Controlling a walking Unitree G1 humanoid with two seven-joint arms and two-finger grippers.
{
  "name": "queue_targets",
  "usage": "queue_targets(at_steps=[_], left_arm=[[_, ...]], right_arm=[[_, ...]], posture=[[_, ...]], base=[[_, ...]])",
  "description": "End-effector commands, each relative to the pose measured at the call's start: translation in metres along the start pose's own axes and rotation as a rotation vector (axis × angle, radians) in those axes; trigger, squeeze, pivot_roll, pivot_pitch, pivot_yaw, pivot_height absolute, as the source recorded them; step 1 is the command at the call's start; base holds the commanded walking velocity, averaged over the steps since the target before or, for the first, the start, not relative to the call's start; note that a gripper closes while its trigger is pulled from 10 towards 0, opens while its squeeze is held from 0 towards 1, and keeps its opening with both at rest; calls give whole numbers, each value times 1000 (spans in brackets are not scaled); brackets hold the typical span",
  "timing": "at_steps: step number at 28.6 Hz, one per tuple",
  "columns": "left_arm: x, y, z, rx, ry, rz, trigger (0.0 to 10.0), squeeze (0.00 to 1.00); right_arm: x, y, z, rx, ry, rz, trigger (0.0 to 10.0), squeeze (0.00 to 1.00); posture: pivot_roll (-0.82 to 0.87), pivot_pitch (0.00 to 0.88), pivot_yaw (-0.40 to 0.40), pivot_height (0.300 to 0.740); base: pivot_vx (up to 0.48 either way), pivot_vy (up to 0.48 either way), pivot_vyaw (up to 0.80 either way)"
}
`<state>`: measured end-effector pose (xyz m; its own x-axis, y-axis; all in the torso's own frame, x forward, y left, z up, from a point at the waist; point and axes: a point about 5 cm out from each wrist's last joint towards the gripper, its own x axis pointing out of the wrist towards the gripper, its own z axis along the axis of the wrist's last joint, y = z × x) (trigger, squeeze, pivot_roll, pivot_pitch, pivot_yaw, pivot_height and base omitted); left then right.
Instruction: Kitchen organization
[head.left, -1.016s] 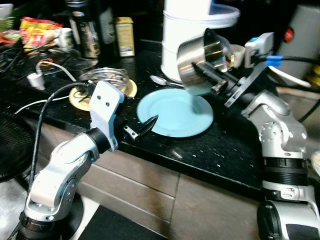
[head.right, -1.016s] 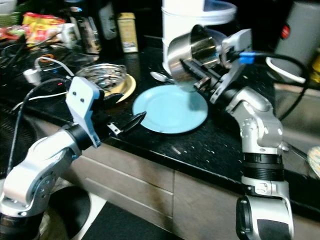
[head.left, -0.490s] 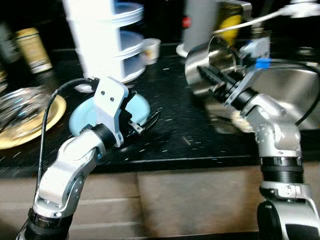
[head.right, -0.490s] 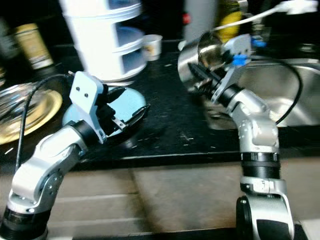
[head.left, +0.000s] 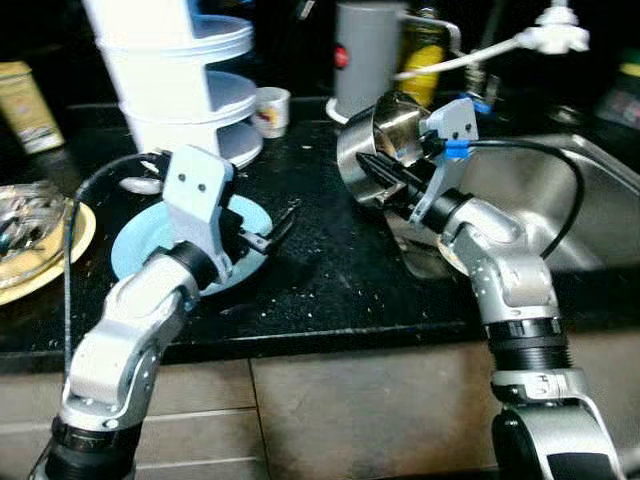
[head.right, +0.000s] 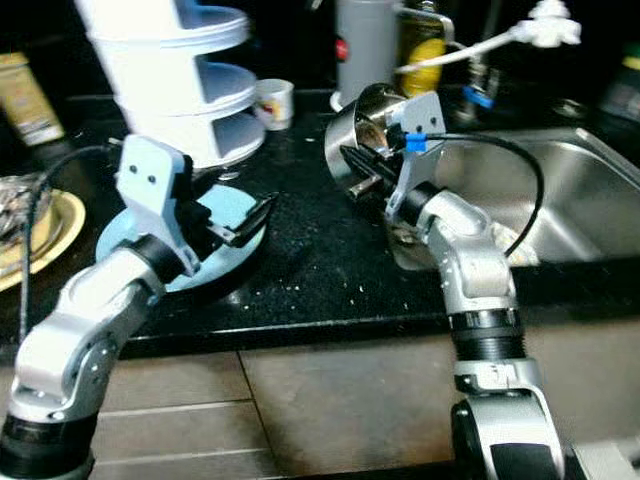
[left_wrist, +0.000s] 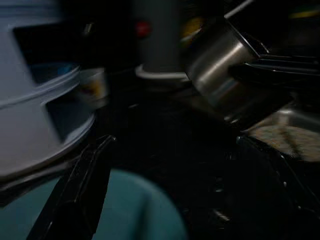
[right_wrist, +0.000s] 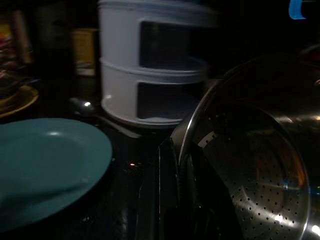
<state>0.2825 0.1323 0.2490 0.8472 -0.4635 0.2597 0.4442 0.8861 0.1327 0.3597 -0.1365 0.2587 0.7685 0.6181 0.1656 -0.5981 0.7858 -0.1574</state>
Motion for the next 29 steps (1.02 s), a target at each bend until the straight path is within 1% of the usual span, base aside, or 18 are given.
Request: queue_targets(at_steps=[1,11,15,17,20,23,25,26,28,29], left_arm=[[3,-4,-4,-11,10,-6,10000,0],[3,-4,-4,-16,11,-9,10000,0],[3,-4,-4,-14,10,-8,10000,0],[3,-4,-4,-15,8,0,10000,0],[4,-2,-3,-25,-1,14,10000,0],[5,-1,-2,-31,-7,24,10000,0],[5,-1,-3,-30,-6,25,10000,0],[5,-1,-3,-30,-6,25,10000,0],[5,-2,-4,-32,-6,26,10000,0],[4,-2,-5,-27,-2,30,10000,0]], right_arm=[[2,0,2,-37,-8,-12,10000,0],[5,2,-5,-85,39,-17,10000,0],[7,4,-7,-115,56,-16,10000,0],[8,5,-10,-145,78,-12,10000,0],[9,7,-13,-183,103,-10,10000,0],[17,14,-23,-244,183,-21,10000,0],[21,19,-28,-270,220,-11,10000,0],[21,19,-28,-270,220,-11,10000,0],[29,26,-32,-278,245,-8,10000,0],[35,31,-38,-327,301,-15,10000,0]], posture=[[16,0,-6,740],[23,0,-13,740],[25,0,-13,740],[25,0,-13,740],[25,0,-13,740],[23,0,-10,740],[23,0,-10,740],[23,0,-10,740],[21,0,-10,740],[23,0,-12,740]], base=[[0,-435,0],[0,-435,0],[0,-433,0],[0,-285,0],[0,0,0],[0,0,0],[0,0,0],[0,0,0],[0,0,0],[0,0,0]])
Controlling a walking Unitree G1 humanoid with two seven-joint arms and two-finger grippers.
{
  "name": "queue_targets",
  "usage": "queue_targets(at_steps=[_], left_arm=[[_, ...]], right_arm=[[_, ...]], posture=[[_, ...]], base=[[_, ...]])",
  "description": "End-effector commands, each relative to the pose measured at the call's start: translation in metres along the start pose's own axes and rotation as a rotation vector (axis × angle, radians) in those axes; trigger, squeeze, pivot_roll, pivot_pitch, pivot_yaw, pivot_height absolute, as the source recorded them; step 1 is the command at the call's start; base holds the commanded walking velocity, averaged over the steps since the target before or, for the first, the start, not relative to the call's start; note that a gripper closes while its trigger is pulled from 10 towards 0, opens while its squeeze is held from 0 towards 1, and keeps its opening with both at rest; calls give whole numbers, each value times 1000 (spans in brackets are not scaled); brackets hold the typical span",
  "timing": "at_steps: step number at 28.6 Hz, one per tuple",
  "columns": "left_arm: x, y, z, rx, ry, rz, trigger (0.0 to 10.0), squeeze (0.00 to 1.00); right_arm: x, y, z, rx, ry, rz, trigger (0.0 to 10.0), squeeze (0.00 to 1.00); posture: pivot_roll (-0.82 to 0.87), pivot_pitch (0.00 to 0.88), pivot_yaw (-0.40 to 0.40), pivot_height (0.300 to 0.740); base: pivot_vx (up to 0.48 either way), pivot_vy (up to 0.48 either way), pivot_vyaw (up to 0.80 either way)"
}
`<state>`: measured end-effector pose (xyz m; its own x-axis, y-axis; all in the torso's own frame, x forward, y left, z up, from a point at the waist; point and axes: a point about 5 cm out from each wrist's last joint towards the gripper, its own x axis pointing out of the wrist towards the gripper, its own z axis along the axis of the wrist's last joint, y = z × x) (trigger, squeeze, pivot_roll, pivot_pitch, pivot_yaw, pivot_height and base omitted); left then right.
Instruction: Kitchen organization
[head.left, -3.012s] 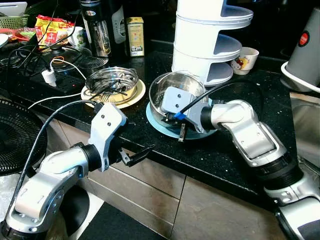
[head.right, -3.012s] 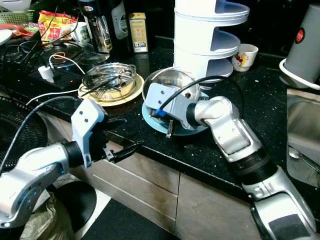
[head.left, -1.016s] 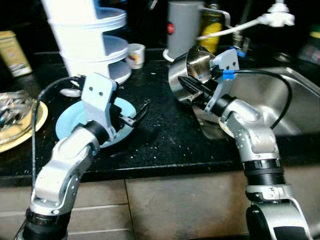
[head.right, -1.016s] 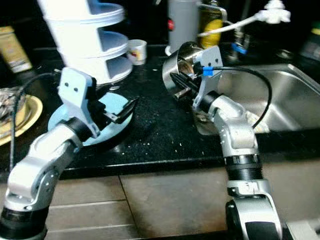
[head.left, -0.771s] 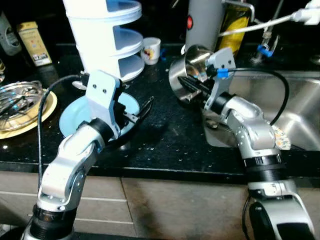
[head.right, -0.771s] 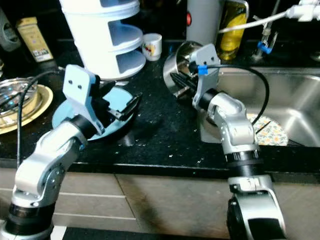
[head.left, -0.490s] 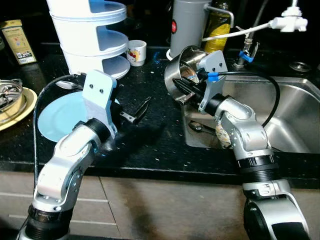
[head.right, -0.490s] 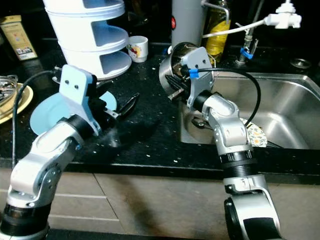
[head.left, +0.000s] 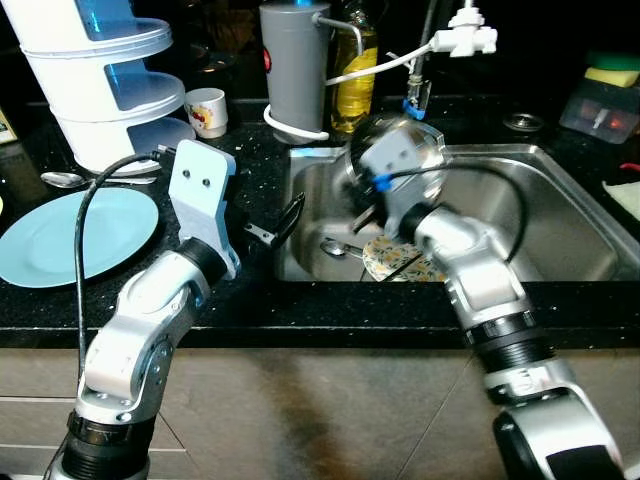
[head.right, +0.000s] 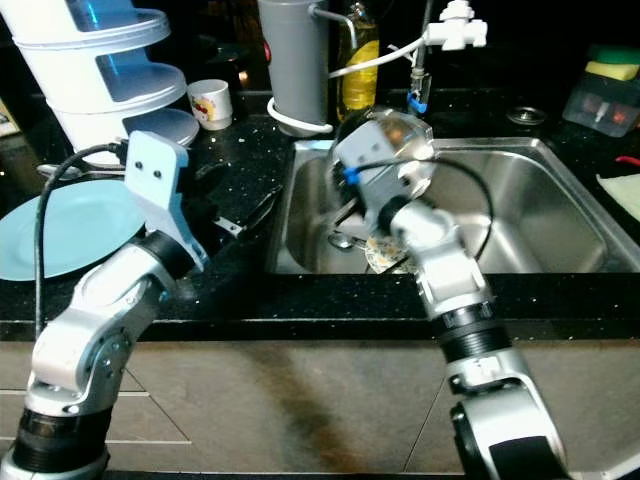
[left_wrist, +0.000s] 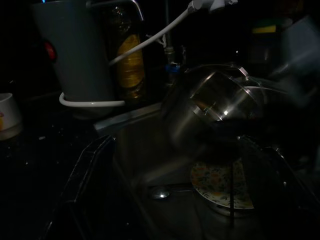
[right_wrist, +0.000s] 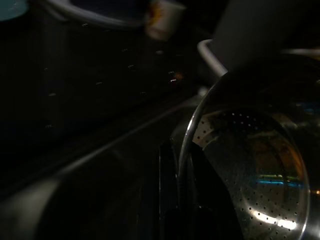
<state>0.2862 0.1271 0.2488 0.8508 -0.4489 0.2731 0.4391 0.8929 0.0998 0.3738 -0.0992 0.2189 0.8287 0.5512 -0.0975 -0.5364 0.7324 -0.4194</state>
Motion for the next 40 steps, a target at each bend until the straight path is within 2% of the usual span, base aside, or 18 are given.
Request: queue_targets(at_steps=[1,2,4,8,10,12,14,17,18,20,24,31,38,39,40], left_arm=[[-1,1,-3,3,10,13,10000,0],[-2,1,-4,3,9,23,10000,0],[-2,2,-4,4,9,28,10000,0],[-3,3,-3,10,11,42,10000,0],[-5,3,-4,11,16,53,10000,0],[-6,3,-5,10,19,55,10000,0],[-7,1,-5,11,21,55,10000,0],[-7,-1,-4,8,20,55,10000,0],[-9,-4,-4,0,24,52,10000,0],[-9,-5,-5,-2,26,51,10000,0],[-14,-7,-6,-14,40,53,10000,0],[-19,-8,-7,-20,57,60,10000,0],[-22,-12,-7,-28,67,60,10000,0],[-21,-12,-8,-29,68,59,10000,0],[-21,-12,-8,-30,70,57,10000,0]], right_arm=[[6,2,6,-50,22,-10,10000,0],[15,10,2,-106,88,8,10000,0],[19,13,1,-129,99,18,10000,0],[29,13,-3,-150,161,-14,10000,0],[37,10,-2,-110,202,-62,10000,0],[40,12,-4,-117,236,-53,10000,0],[43,16,-11,-166,293,-24,10000,0],[43,16,-15,-148,332,-23,10000,0],[42,15,-25,-173,412,-1,10000,0],[41,13,-28,-186,437,2,10000,0],[36,7,-37,-146,551,-20,10000,0],[34,1,-36,-104,614,-13,10000,0],[35,16,-40,-90,664,119,10000,0],[34,18,-41,-73,668,129,10000,0],[34,20,-42,-32,670,143,10000,51]], posture=[[23,0,-12,740],[27,0,-17,740],[33,0,-23,740],[47,0,-35,740],[54,0,-39,740],[58,0,-45,740],[64,0,-51,740],[69,0,-57,740],[74,0,-60,740],[76,0,-63,740],[79,0,-67,740],[83,0,-72,740],[79,0,-76,740],[78,0,-76,740],[75,0,-73,740]], base=[[0,0,0],[0,0,0],[0,0,0],[0,0,0],[0,0,0],[0,0,0],[0,0,0],[0,0,0],[0,0,0],[0,0,0],[0,0,0],[0,0,0],[0,0,0],[0,0,0],[0,0,0]])
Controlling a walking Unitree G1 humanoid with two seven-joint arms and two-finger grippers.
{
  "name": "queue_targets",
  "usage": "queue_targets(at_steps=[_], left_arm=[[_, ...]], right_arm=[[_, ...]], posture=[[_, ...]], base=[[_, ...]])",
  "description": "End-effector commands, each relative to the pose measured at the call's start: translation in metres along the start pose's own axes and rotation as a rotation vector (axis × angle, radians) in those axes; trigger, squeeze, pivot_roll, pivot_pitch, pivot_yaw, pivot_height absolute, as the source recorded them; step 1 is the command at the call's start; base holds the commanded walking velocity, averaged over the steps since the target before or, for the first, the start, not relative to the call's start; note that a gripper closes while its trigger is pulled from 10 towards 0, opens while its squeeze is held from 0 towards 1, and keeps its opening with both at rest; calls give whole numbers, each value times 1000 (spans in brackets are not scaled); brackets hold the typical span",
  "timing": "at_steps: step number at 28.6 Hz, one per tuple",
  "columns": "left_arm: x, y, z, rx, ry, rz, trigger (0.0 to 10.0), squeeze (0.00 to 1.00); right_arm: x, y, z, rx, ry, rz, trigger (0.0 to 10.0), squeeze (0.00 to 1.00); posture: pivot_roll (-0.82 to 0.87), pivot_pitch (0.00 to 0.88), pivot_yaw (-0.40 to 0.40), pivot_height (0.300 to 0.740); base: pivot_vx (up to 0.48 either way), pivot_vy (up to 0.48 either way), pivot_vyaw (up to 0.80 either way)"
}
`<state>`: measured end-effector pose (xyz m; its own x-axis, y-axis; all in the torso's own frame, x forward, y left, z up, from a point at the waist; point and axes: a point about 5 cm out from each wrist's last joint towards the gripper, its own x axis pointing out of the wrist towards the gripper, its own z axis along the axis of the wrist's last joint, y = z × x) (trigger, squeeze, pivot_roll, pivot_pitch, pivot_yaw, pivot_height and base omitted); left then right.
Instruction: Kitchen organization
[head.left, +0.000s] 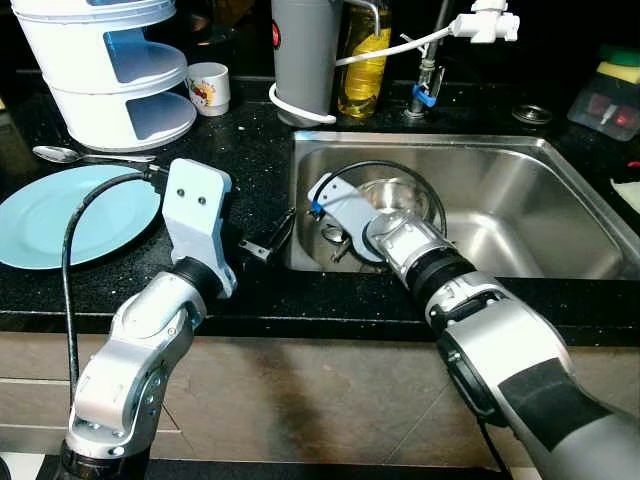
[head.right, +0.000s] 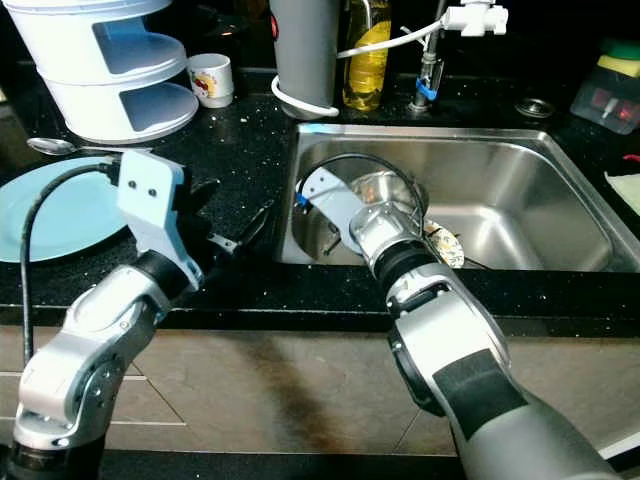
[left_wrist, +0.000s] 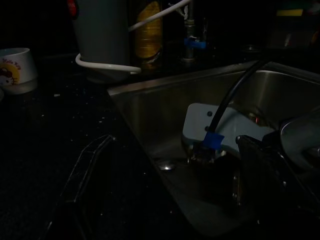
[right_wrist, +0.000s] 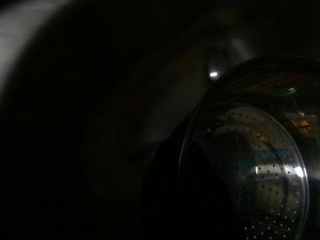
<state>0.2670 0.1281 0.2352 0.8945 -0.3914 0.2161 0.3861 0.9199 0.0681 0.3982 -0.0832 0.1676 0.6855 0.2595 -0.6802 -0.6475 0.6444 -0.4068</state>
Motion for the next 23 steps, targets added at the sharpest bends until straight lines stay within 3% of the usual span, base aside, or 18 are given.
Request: queue_targets(at_steps=[1,2,4,5,6,12,14,16,17,18,19,23], left_arm=[[0,-4,0,-14,6,-9,10000,0],[0,-3,0,-14,6,-10,10000,0],[0,-3,0,-13,6,-11,10000,0],[1,-3,0,-12,6,-13,10000,0],[1,-3,0,-11,7,-13,10000,0],[3,-1,1,-3,4,-14,10000,0],[4,2,1,4,-3,-1,10000,0],[4,3,1,6,-5,5,10000,0],[5,4,1,7,-5,10,10000,0],[5,5,1,9,-5,15,10000,0],[5,6,1,10,-5,24,10000,0],[7,11,1,17,-8,68,10000,0]], right_arm=[[-1,0,1,18,2,15,10000,51],[-1,0,1,41,-2,24,10000,373],[-1,1,1,55,-4,28,10000,373],[-1,0,0,62,-8,23,10000,910],[-1,-1,-1,76,-16,24,10000,1000],[-4,-6,6,148,-142,40,10000,1000],[-16,-20,27,274,-376,10,10000,1000],[-20,-25,32,326,-432,-3,10000,1000],[-23,-29,35,381,-496,-9,10000,976],[-28,-33,39,415,-566,-22,10000,631],[-32,-37,41,463,-638,-15,10000,0],[-43,-44,40,575,-832,-36,10000,0]], posture=[[75,0,-73,740],[74,0,-71,740],[74,0,-71,740],[72,0,-67,740],[70,0,-63,740],[68,0,-59,740],[62,0,-52,740],[62,0,-52,740],[60,0,-50,740],[60,0,-50,740],[58,0,-47,740],[59,0,-43,740]], base=[[0,0,0],[0,0,0],[0,0,0],[0,0,0],[0,0,0],[0,0,0],[0,0,0],[0,0,0],[0,0,0],[0,0,0],[0,0,0],[0,0,0]])
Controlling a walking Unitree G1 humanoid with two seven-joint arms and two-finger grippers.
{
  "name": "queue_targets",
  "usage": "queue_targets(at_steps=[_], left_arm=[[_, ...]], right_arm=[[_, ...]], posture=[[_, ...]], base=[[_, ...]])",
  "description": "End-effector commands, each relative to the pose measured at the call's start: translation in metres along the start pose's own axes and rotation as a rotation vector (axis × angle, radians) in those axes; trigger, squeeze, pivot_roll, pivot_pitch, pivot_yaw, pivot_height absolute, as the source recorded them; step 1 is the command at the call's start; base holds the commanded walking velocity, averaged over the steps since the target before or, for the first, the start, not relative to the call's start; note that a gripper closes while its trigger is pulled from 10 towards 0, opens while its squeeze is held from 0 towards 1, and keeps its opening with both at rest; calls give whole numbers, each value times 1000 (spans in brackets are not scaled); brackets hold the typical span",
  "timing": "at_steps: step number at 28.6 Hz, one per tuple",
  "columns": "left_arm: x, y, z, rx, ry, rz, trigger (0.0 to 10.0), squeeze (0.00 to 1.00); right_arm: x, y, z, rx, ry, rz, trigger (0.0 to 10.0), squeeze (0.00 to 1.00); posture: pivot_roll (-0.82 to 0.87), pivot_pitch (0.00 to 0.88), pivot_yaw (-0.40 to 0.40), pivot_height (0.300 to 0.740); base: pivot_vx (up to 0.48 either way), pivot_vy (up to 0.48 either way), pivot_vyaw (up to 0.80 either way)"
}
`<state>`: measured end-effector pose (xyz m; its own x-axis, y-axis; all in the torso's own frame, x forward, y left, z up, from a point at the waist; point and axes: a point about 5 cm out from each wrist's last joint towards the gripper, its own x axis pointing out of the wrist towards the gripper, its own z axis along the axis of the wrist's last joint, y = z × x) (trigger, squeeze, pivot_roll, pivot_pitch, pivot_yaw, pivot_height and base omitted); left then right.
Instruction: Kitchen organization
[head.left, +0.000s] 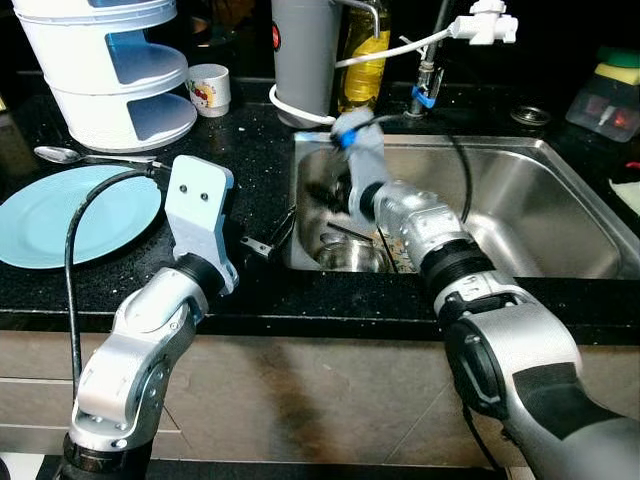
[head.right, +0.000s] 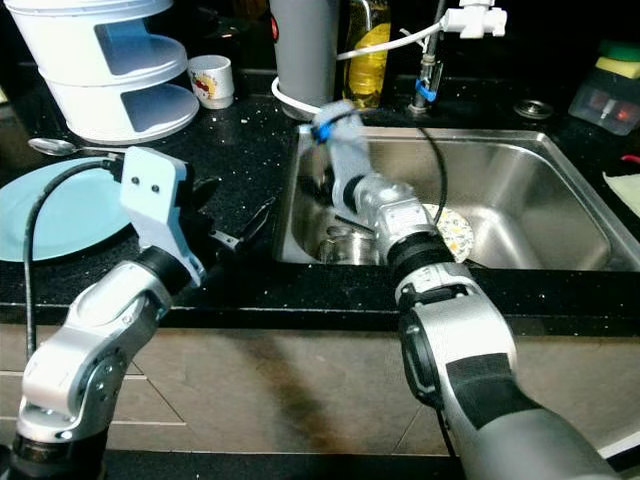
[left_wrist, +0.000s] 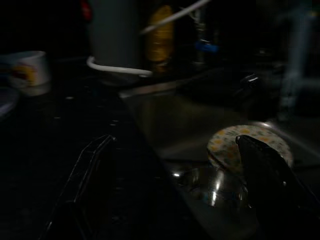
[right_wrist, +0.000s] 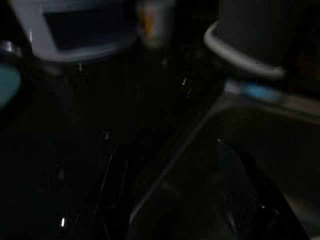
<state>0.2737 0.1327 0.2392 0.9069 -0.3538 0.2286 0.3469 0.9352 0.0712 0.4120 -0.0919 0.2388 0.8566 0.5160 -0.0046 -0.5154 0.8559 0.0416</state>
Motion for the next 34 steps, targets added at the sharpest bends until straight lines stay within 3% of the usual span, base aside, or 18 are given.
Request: queue_targets(at_steps=[1,2,4,9,11,13,14,16,17,19,27,31,34], left_arm=[[2,5,-1,9,3,42,10000,0],[2,5,-1,9,3,42,10000,0],[3,8,0,10,-1,64,10000,0],[3,12,-1,26,3,99,10000,0],[4,15,-2,26,4,120,10000,0],[4,15,-2,26,4,120,10000,0],[4,18,-3,28,6,142,10000,0],[4,22,-2,33,4,165,10000,0],[4,22,-2,33,4,165,10000,0],[4,25,-2,27,5,198,10000,0],[4,17,-7,28,20,182,10000,0],[-1,19,-12,31,37,191,10000,0],[-4,21,-15,33,48,201,10000,0]], right_arm=[[-7,0,-2,72,-120,-6,10000,0],[-7,0,-2,72,-120,-6,10000,0],[-17,10,-20,221,-153,62,10000,0],[-20,26,-23,277,-206,51,10000,0],[-24,34,-17,288,-325,14,10000,0],[-24,34,-17,288,-325,14,10000,0],[-26,43,-15,306,-368,48,10000,0],[-27,54,-15,413,-344,166,10000,0],[-27,54,-15,413,-344,166,10000,0],[-34,61,-15,618,-391,269,10000,0],[-34,60,-18,640,-401,231,10000,0],[-44,41,-25,674,-421,186,10000,0],[-50,36,-27,679,-430,192,10000,0]], posture=[[58,0,-40,740],[58,0,-40,740],[54,0,-35,740],[47,0,-25,740],[46,0,-19,740],[46,0,-19,740],[45,0,-18,740],[49,0,-19,740],[49,0,-19,740],[51,0,-21,740],[55,0,-17,740],[56,0,-17,740],[57,0,-19,740]], base=[[0,0,0],[0,0,0],[0,0,0],[0,0,0],[0,0,0],[0,0,0],[0,0,0],[0,0,0],[0,0,0],[0,0,0],[-70,0,0],[-288,0,0],[-289,0,0]])
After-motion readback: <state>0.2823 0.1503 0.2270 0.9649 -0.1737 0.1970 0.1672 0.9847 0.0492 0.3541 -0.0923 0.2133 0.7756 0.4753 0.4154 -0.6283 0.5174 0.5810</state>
